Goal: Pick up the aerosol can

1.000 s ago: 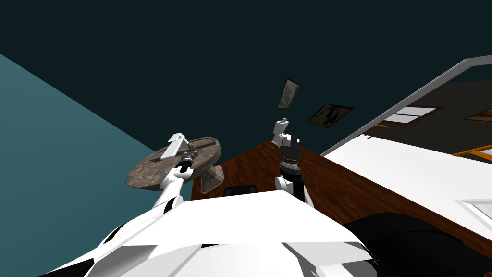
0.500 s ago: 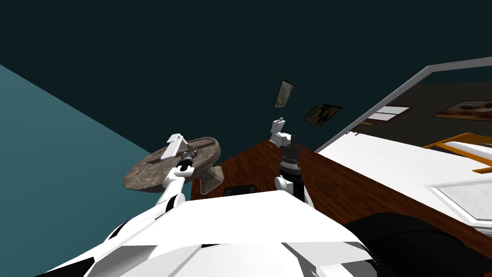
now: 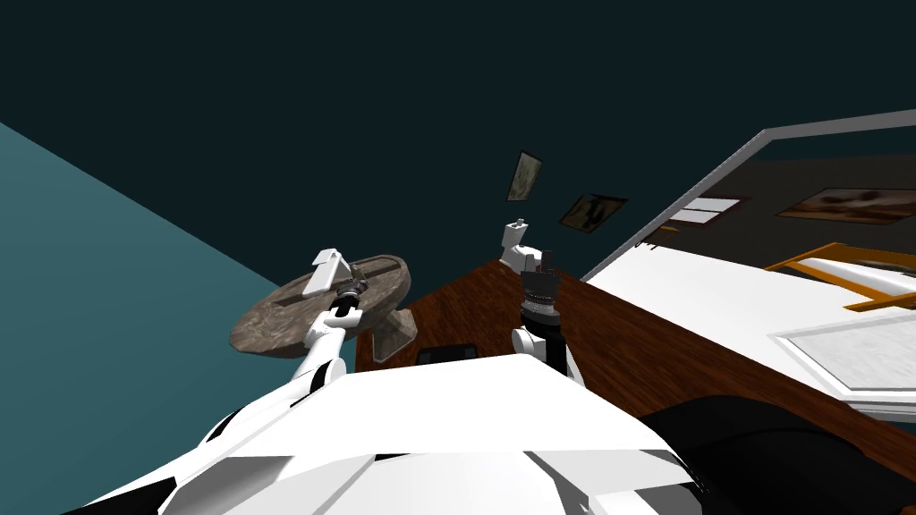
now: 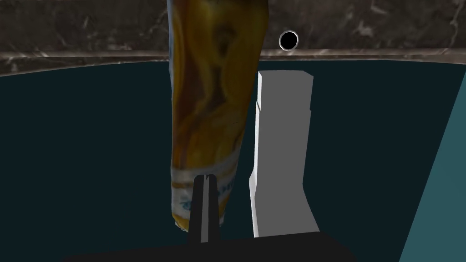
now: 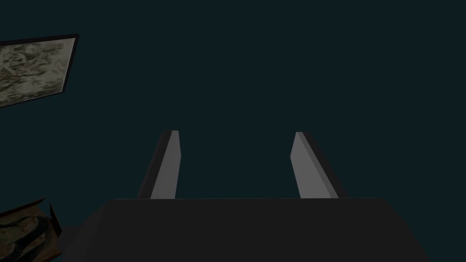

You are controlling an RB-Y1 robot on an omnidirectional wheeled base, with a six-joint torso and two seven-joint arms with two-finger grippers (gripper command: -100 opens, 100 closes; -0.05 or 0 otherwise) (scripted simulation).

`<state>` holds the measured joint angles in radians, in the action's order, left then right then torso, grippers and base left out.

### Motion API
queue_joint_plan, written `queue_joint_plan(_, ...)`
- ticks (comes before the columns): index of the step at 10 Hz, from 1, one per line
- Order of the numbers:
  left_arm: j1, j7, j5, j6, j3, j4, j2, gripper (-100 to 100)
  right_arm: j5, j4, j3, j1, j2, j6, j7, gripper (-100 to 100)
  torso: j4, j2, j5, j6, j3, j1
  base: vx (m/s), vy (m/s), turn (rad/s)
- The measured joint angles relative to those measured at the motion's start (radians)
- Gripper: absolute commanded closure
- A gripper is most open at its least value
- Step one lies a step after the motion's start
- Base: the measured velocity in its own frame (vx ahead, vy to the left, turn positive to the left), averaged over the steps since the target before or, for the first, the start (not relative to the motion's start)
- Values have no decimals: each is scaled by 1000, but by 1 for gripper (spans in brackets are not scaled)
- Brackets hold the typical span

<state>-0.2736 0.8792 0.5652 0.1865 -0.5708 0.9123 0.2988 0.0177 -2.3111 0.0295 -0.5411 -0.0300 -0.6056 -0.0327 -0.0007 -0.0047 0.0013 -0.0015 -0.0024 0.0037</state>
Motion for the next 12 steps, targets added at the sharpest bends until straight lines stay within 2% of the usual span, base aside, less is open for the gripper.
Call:
queue_joint_plan(2, 0, 0, 0, 0, 0, 0, 0, 100, 0, 0, 0, 0, 0, 0, 0, 0, 0, -1, 0, 0, -1, 1, 0, 0, 0)
queue_joint_plan(4, 0, 0, 0, 0, 0, 0, 0, -100, 0, 0, 0, 0, 0, 0, 0, 0, 0, -2, 0, 0, -1, 1, -10, -61, 71)
queue_joint_plan(5, 10, -12, 11, -11, -4, 7, 6, -100, 0, 0, 0, 0, 0, 0, 0, 0, 0, -1, -1, -1, 0, -6, 17, -189, 169)
queue_joint_plan(8, 17, -30, 56, -41, -42, 2, 18, -100, 0, 0, 0, 0, 0, 0, 0, 0, 0, 0, -3, 0, 0, -13, -41, -206, 140)
queue_joint_plan(9, 25, -37, 70, -51, -54, 8, 27, -100, 0, 0, 0, 0, 0, 0, 0, 0, 0, 3, -3, 0, 1, -13, -82, 26, -146)
queue_joint_plan(11, 26, -22, 54, -38, -48, 8, 17, -100, 0, 0, 0, 0, 0, 0, 0, 0, 0, 1, 2, 0, 1, 11, 1, 199, -123)
queue_joint_plan(12, 21, -14, 44, -32, -40, 2, 15, -100, 0, 0, 0, 0, 0, 0, 0, 0, -1, -4, 3, 0, -2, 14, 103, 209, -87)
